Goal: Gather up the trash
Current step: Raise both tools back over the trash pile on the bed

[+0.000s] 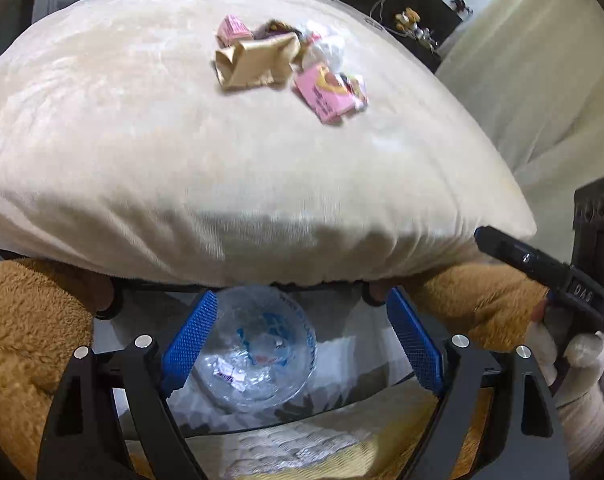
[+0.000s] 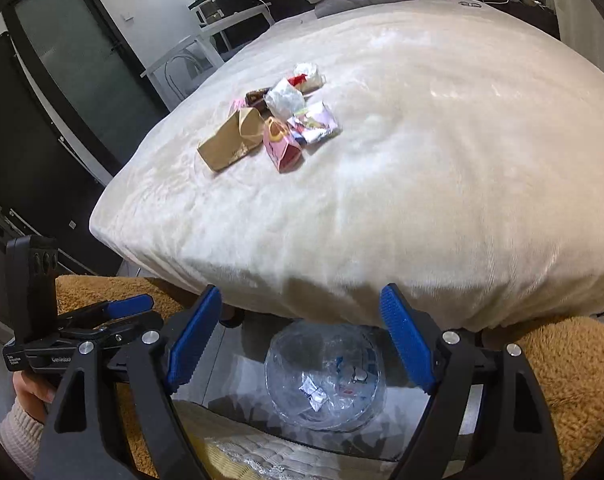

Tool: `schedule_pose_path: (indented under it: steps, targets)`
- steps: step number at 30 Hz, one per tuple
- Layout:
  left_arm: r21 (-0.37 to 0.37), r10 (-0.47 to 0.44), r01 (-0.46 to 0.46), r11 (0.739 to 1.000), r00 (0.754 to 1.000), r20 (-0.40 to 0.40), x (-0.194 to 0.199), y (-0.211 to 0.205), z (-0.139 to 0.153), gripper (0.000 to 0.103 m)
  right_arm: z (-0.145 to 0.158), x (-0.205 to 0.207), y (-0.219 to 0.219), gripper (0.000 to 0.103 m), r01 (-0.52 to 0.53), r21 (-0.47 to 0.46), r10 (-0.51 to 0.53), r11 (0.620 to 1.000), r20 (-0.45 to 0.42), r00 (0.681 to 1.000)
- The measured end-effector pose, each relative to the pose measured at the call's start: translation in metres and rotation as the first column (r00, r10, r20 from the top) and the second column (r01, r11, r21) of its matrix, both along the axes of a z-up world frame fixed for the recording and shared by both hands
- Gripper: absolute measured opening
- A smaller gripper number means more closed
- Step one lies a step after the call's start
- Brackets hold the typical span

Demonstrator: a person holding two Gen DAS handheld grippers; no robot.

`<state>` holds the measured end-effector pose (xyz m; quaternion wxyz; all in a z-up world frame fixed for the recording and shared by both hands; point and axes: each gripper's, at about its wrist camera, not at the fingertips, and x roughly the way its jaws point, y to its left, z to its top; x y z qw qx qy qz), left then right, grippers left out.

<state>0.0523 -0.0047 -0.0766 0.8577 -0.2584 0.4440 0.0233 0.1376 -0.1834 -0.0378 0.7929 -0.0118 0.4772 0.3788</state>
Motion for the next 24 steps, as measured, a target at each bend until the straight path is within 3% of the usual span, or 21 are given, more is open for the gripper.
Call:
schedule_pose_path:
  steps: [6, 11, 24]
  targets:
    - [-0.021, 0.036, -0.035, 0.999, 0.998, 0.044, 0.029, 0.025, 0.03, 0.085, 0.013, 0.038, 0.021, 0.081, -0.018, -0.005, 0.018, 1.0, 0.028, 0.999]
    - [0.011, 0.066, -0.067, 0.998, 0.997, 0.048, 0.066, 0.043, 0.043, 0.085, 0.015, 0.073, 0.04, 0.081, -0.031, -0.023, 0.032, 0.999, 0.054, 0.998]
    - [0.014, 0.143, -0.143, 0.99, 0.99, -0.007, 0.149, 0.087, 0.032, 0.085, 0.001, 0.136, 0.102, 0.081, -0.141, -0.133, 0.158, 0.981, 0.128, 0.979]
